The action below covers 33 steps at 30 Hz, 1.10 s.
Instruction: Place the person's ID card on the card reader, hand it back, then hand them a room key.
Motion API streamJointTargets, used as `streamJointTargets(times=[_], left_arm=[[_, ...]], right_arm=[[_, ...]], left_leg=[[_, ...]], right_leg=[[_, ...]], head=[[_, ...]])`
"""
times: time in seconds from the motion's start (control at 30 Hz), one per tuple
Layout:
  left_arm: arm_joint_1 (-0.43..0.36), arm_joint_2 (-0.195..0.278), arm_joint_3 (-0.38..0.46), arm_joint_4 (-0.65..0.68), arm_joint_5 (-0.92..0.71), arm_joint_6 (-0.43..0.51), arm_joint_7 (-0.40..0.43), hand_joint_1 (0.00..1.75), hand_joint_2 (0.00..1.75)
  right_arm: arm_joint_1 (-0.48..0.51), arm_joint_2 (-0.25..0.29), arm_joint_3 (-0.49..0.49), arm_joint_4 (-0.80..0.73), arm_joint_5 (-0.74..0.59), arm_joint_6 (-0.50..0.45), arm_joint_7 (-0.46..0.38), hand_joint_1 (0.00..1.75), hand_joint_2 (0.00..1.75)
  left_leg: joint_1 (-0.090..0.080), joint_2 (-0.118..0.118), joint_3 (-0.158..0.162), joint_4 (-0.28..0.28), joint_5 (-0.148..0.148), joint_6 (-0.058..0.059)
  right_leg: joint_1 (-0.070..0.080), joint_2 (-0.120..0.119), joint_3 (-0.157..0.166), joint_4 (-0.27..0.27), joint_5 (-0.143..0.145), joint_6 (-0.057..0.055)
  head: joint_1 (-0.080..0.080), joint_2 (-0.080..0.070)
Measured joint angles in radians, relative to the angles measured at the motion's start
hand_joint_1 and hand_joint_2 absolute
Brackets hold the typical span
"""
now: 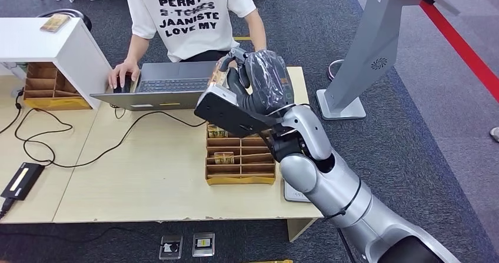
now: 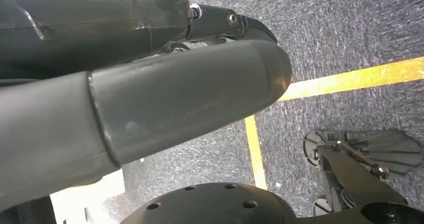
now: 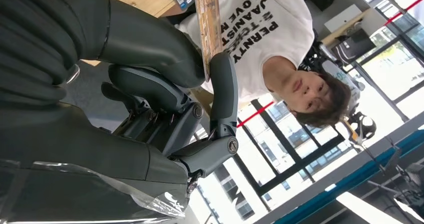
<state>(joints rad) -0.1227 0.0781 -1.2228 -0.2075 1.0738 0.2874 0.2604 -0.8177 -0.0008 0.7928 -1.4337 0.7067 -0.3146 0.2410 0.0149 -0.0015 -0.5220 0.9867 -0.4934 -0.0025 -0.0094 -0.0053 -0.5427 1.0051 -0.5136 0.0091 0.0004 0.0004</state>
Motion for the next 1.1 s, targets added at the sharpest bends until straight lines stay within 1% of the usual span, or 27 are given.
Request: streamJointTargets(times=[0.17,0.3,0.57,0.73,1.1], left_arm=[[-0.001,0.0,-0.002,0.0,-0.009,-0.001,0.004,0.0,0.0],[-0.001,0.0,-0.002,0.0,-0.013,-0.001,0.009,0.0,0.0],[-0.001,0.0,-0.004,0.0,-0.019,-0.004,0.011,0.0,0.0],[-0.002,0.0,-0.008,0.0,-0.026,-0.01,0.012,0.0,0.0],[-0.005,0.0,-0.024,0.0,-0.042,-0.019,0.013,0.0,0.0]], right_arm=[[-0.053,0.027,0.005,0.08,0.003,0.02,0.013,1.75,1.75],[-0.108,0.051,0.008,0.164,-0.007,0.021,0.011,1.75,1.75],[-0.179,0.089,0.009,0.301,-0.037,0.021,0.005,1.75,1.75],[-0.239,0.114,0.01,0.41,-0.036,0.014,0.028,1.75,1.75],[-0.314,0.141,0.008,0.587,-0.04,0.025,0.07,1.75,1.75]], left_leg=[[0.0,0.0,0.0,0.0,0.0,0.0],[0.0,0.0,0.0,0.0,0.0,0.0],[0.0,0.0,0.0,0.0,0.0,0.0],[0.0,0.0,0.0,0.0,0.0,0.0],[0.0,0.0,0.0,0.0,0.0,0.0]], right_leg=[[0.0,0.0,0.0,0.0,0.0,0.0],[0.0,0.0,0.0,0.0,0.0,0.0],[0.0,0.0,0.0,0.0,0.0,0.0],[0.0,0.0,0.0,0.0,0.0,0.0],[0.0,0.0,0.0,0.0,0.0,0.0]], head=[[0.0,0.0],[0.0,0.0],[0.0,0.0],[0.0,0.0],[0.0,0.0]])
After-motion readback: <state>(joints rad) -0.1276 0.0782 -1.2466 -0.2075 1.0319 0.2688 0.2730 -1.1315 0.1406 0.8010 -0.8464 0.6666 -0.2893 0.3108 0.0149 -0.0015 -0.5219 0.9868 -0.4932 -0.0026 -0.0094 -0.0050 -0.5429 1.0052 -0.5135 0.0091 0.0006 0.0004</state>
